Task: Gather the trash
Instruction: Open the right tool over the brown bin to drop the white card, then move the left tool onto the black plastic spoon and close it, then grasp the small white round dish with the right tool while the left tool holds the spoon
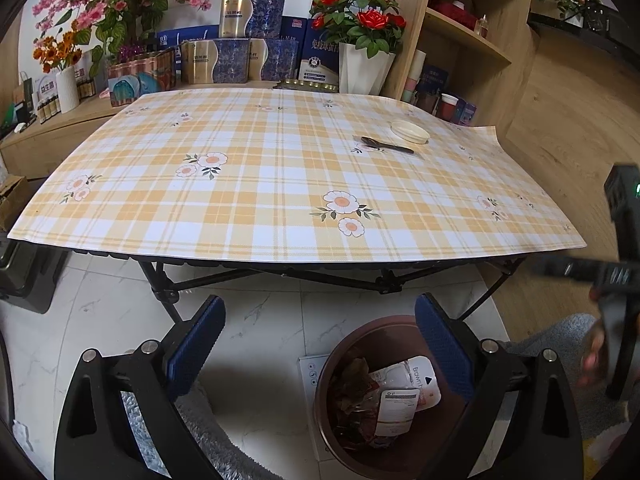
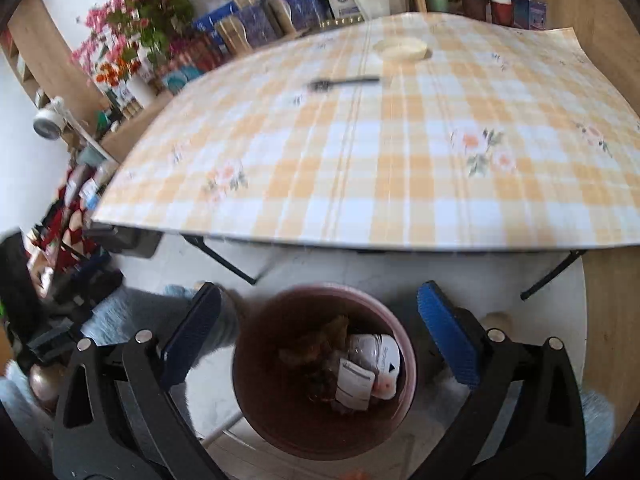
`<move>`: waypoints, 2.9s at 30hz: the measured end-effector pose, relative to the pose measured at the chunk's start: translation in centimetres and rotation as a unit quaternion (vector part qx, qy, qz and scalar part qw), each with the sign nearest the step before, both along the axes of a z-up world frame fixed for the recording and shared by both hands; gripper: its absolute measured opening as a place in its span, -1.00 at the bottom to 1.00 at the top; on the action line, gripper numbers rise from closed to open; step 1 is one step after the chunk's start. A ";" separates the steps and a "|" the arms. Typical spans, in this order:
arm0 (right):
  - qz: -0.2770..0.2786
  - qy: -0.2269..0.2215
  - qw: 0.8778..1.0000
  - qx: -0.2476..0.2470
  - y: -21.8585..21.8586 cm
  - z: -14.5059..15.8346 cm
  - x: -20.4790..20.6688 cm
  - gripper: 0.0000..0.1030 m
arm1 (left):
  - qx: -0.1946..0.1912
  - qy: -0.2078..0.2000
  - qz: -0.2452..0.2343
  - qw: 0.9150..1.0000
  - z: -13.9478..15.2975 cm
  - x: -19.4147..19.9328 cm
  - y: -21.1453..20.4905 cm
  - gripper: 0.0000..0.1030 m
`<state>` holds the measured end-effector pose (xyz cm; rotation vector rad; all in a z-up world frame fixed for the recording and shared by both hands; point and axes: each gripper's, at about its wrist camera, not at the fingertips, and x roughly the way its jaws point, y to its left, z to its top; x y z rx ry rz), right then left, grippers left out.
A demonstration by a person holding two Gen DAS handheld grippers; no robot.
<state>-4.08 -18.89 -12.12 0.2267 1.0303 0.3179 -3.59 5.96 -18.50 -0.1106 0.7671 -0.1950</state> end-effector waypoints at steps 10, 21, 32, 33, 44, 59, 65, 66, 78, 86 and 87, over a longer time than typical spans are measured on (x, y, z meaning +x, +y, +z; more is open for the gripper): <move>-0.019 -0.079 0.996 -0.040 -3.2 5.0 2.6 0.89 | -0.041 0.002 -0.017 0.999 1.3 2.7 0.2 0.81; -0.029 -0.079 0.989 -0.120 -6.3 5.1 7.7 0.89 | 0.040 -0.053 -0.141 0.988 6.0 11.1 -5.0 0.81; -0.044 -0.054 0.990 -0.124 -9.8 2.6 14.7 0.89 | 0.108 -0.016 -0.262 0.959 2.7 25.2 -11.9 0.52; -0.043 -0.051 0.990 -0.122 -9.9 2.5 15.2 0.89 | 0.130 -0.017 -0.277 0.952 2.1 26.6 -12.7 0.50; -0.050 -0.039 0.994 -0.086 -11.6 1.4 19.8 0.89 | 0.213 0.010 -0.371 0.904 -2.4 33.7 -17.2 0.25; -0.034 -0.042 0.996 -0.067 -9.3 -0.8 25.9 0.89 | 0.031 0.079 -0.273 0.958 -1.4 33.3 -14.3 -0.99; -0.016 -0.008 0.994 -0.111 -5.6 -3.7 30.6 0.89 | -0.142 0.077 -0.153 0.975 0.0 30.8 -7.4 -0.99; -0.018 0.000 0.993 -0.115 -5.2 -4.3 31.3 0.89 | -0.147 0.068 -0.136 0.977 0.2 30.1 -6.5 -0.99; -0.037 0.019 0.985 -0.169 -1.6 -6.5 37.4 0.83 | -0.145 0.023 -0.062 0.987 1.8 25.3 -0.7 -0.99; -0.018 -0.024 0.985 -0.168 -0.5 -2.9 33.3 0.67 | -0.134 0.014 -0.069 0.988 2.6 22.8 0.0 -0.99; -0.015 -0.029 0.985 -0.167 -0.5 -2.4 32.6 0.67 | -0.133 0.014 -0.071 0.989 2.7 22.5 0.0 -0.99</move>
